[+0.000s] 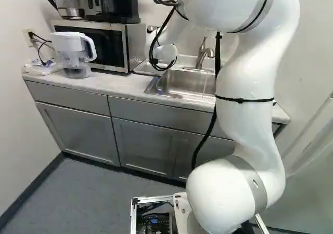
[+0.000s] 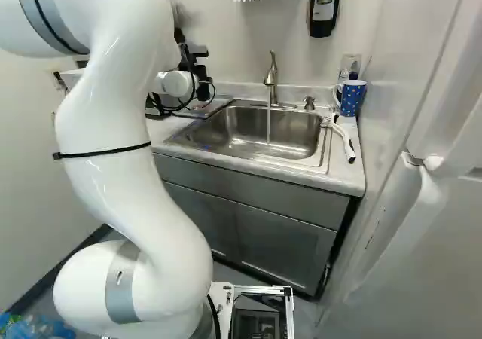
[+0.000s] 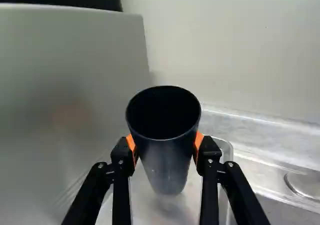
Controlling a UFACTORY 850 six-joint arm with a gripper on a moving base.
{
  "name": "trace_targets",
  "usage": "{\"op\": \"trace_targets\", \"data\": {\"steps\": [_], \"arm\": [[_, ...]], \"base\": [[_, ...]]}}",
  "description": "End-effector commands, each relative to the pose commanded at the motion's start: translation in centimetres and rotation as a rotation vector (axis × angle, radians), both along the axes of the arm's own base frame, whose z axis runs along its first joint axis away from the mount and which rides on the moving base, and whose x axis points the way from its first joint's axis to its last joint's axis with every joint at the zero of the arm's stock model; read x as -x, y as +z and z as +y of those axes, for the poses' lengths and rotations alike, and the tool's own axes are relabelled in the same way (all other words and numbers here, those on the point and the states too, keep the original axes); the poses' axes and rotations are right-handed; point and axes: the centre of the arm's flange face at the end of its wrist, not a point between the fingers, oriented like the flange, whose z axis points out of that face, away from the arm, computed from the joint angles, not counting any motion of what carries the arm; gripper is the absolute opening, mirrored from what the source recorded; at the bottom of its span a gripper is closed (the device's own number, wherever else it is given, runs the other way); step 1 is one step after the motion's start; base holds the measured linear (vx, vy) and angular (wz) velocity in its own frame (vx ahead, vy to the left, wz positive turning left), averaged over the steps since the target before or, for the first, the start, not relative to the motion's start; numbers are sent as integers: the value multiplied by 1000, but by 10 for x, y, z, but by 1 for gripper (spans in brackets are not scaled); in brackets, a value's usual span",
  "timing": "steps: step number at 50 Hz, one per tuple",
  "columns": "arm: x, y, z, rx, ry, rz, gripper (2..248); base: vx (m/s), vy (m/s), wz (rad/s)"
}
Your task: Rinse the cup and place it in the tray
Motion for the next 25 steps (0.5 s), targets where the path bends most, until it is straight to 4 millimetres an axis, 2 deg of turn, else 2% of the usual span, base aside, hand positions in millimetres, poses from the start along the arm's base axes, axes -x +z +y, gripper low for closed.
{"op": "trace_targets", "data": {"steps": [25], "arm": [[-2, -28, 0, 9, 0, 46, 124]], "base": [[0, 0, 0]]}}
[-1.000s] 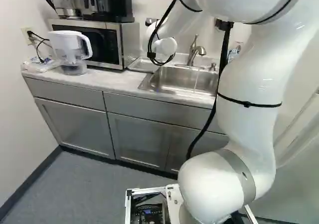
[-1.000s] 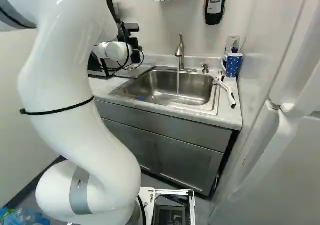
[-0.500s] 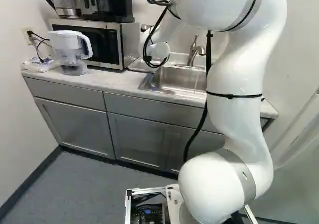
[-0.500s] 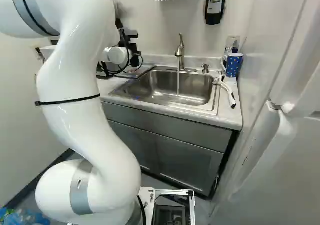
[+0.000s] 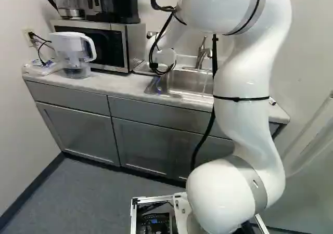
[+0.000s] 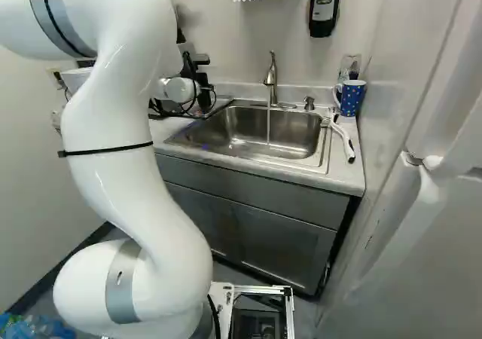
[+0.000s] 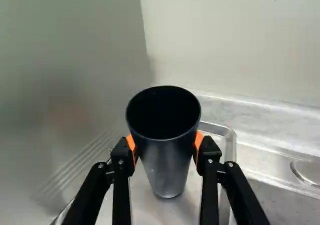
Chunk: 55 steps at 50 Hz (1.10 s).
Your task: Rinse the cup and place it in the tray
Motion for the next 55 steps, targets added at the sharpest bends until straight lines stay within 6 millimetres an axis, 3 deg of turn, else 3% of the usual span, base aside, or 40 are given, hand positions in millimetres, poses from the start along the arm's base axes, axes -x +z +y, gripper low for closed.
{"op": "trace_targets", "data": {"steps": [10, 11, 15, 16, 21, 22, 26, 27, 39, 55], "arm": [[0, -2, 0, 1, 0, 4, 125], [0, -2, 0, 1, 0, 4, 152], [0, -2, 0, 1, 0, 4, 152], [0, -2, 0, 1, 0, 4, 185], [0, -2, 0, 1, 0, 4, 185], [0, -2, 0, 1, 0, 4, 220], [0, -2, 0, 1, 0, 4, 220], [0, -2, 0, 1, 0, 4, 247], [0, 0, 0, 0, 0, 1, 247], [1, 16, 0, -5, 0, -26, 247]], "base": [[0, 0, 0], [0, 0, 0], [0, 0, 0], [0, 0, 0], [0, 0, 0], [0, 0, 0], [0, 0, 0], [0, 0, 0], [0, 0, 0], [0, 0, 0]]}}
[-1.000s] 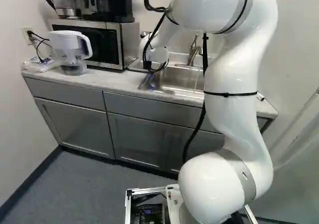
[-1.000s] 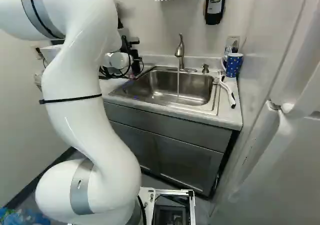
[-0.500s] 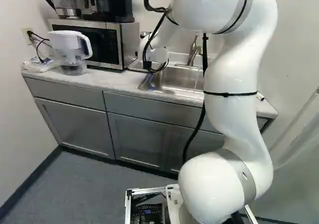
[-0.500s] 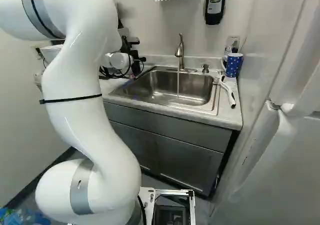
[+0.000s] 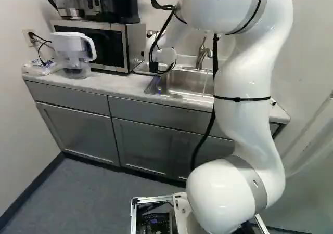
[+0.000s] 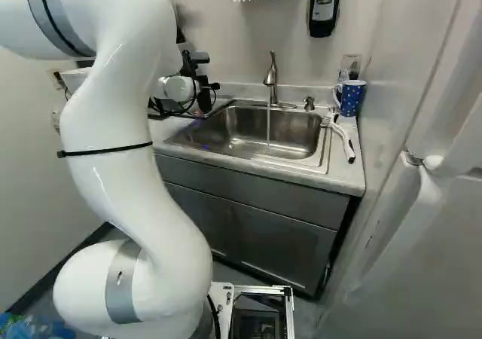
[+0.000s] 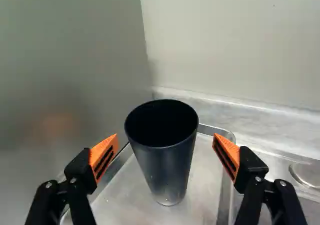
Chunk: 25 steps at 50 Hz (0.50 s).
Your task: Rinse the cup and place it in the tray
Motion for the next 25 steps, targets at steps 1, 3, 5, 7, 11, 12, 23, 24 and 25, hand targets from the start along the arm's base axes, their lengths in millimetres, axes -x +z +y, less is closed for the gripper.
{"op": "trace_targets", "data": {"steps": [1, 3, 5, 7, 11, 12, 23, 24, 25], "arm": [[0, 1, 0, 0, 0, -2, 247], [0, 3, 0, -1, 0, -6, 247], [0, 6, 0, -2, 0, -9, 247], [1, 8, 0, -3, 0, -13, 247], [1, 13, 0, -4, 0, -20, 247], [1, 14, 0, -5, 0, -22, 247], [2, 26, 0, -9, 0, -43, 247], [2, 27, 0, -9, 0, -45, 247], [2, 29, 0, -9, 0, -47, 247]], "base": [[0, 0, 0], [0, 0, 0], [0, 0, 0], [0, 0, 0], [0, 0, 0], [0, 0, 0], [0, 0, 0], [0, 0, 0], [0, 0, 0]]}}
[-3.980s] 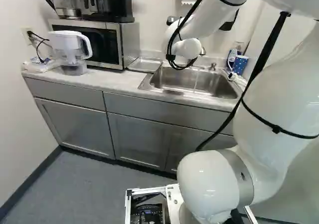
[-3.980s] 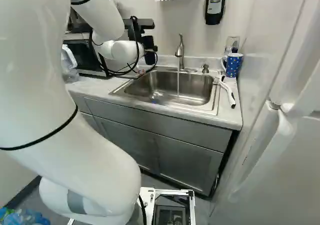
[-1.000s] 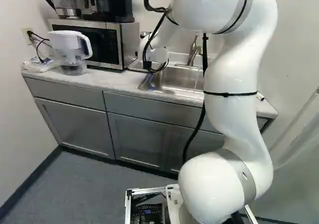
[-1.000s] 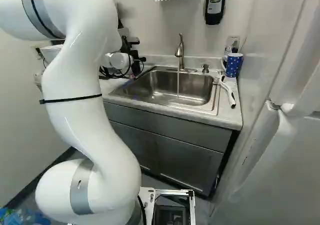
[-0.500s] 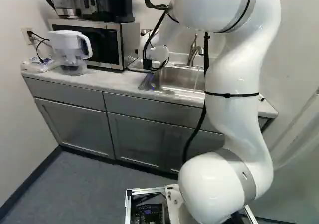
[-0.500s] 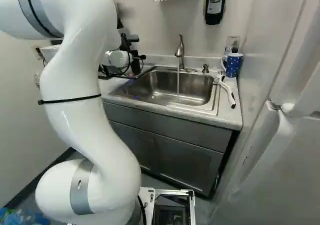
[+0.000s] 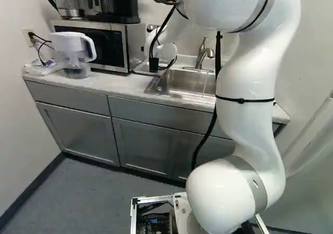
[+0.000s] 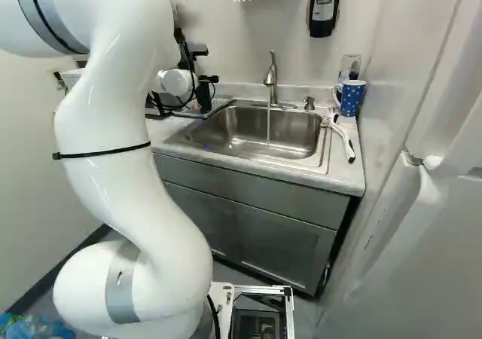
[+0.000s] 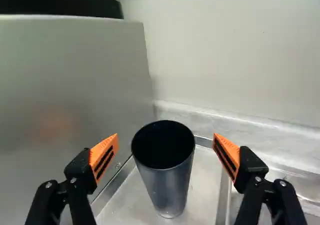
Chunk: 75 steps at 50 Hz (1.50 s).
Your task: Rinse the cup and place it in the tray
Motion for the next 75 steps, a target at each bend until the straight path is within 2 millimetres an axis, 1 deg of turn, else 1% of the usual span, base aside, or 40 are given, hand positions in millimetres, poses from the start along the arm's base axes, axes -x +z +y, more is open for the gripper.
{"op": "trace_targets", "data": {"steps": [21, 27, 69, 75], "arm": [[1, 24, 0, -8, 0, -40, 247], [4, 31, -5, -10, -6, -50, 247], [40, 82, -70, -18, -101, -119, 247], [46, 84, -79, -17, -116, -121, 247]], "base": [[0, 0, 0], [0, 0, 0], [0, 0, 0], [0, 0, 0]]}}
